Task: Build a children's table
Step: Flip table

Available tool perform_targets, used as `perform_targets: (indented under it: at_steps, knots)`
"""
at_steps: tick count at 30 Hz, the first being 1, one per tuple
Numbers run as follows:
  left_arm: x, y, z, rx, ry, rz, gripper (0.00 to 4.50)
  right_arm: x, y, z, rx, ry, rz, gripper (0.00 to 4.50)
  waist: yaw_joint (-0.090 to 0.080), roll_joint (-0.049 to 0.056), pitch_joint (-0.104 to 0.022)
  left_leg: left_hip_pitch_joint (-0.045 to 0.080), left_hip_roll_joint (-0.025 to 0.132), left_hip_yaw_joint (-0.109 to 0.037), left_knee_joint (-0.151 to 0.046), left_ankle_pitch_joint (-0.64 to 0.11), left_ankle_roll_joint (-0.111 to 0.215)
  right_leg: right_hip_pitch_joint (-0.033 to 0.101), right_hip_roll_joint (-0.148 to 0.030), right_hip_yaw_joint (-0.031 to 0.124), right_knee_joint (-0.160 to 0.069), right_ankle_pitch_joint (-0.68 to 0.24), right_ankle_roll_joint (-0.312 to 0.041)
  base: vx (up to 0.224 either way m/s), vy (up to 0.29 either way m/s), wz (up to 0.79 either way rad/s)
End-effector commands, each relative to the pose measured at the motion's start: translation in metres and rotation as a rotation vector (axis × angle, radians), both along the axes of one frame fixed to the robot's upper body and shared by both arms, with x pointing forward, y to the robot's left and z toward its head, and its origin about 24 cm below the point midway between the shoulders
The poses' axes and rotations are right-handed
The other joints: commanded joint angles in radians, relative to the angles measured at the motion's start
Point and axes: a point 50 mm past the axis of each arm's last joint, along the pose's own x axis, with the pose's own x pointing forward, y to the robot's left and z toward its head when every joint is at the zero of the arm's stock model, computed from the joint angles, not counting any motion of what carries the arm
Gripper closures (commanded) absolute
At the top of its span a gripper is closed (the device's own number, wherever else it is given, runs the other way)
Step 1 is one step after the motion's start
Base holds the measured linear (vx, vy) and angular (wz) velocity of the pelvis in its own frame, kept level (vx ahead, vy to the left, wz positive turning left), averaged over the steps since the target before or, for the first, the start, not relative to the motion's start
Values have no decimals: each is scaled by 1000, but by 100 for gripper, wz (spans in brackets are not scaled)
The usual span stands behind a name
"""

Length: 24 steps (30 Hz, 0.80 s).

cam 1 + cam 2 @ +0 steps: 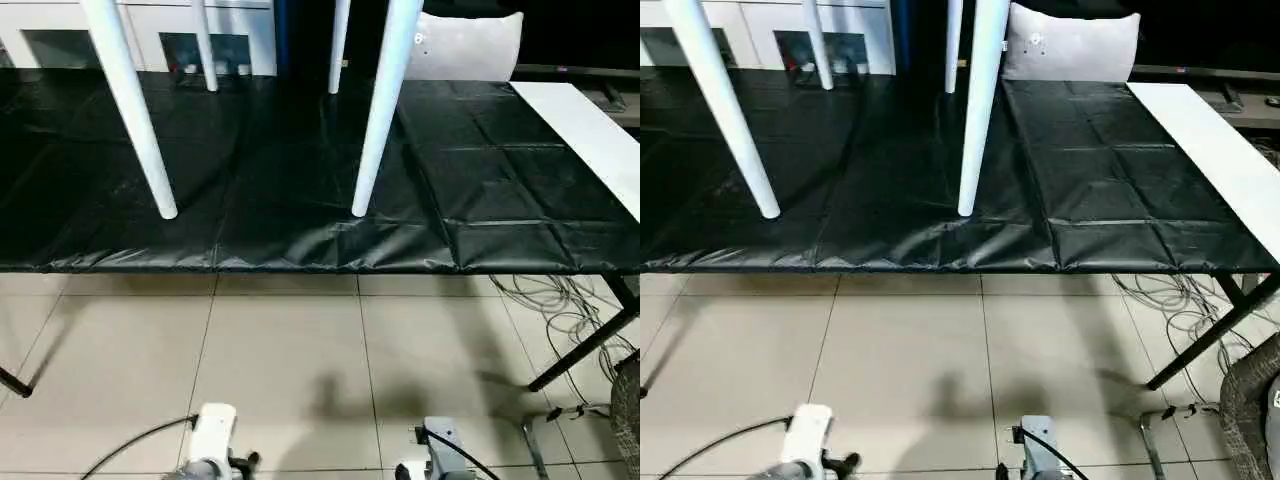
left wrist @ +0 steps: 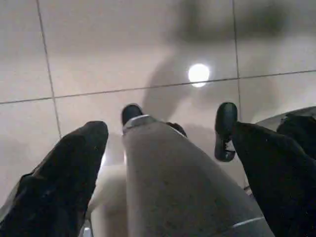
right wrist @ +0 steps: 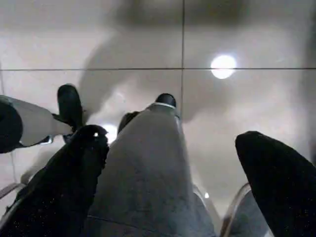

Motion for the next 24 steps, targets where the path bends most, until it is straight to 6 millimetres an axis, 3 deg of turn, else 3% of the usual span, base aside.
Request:
perform_targets:
  at_steps: [1,8,24]
  knots:
    - [5,3,2,22,-11,-7,4,0,1,0,10,13,4,0,5,11,-32,-14,110,-31,-102,-90,110,30,-108,75,-82,83,-311,0,0,0]
    - [5,3,2,22,-11,-7,4,0,1,0,10,13,4,0,5,11,-33,-14,109,-29,-100,-54,124,29,-107,74,-79,128,-314,0,0,0]
    - [5,3,2,22,-11,-7,4,0,1,0,10,13,4,0,4,12,-31,-14,111,-28,-104,-57,129,28,-109,75,-82,116,-314,0,0,0]
